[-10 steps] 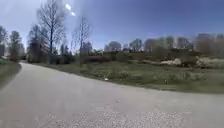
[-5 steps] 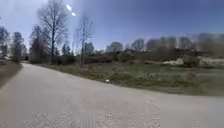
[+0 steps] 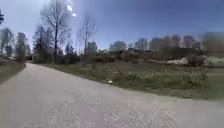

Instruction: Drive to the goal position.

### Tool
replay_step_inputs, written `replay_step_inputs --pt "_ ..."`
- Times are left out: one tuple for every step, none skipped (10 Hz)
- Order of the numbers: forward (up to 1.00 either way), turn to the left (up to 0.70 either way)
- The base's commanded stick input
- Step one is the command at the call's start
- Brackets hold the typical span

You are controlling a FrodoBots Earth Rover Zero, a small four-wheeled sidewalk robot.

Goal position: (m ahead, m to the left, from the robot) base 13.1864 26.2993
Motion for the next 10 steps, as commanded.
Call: replay_step_inputs --pt "0.7 0.14" --pt "0.7 0.14" --pt "0.7 0.14" --pt "0.7 0.14" --pt "0.7 0.14" --pt "0.7 0.14" --pt "0.7 0.14" --pt "0.7 0.14" --pt "0.7 0.14" --pt "0.02 0.69"
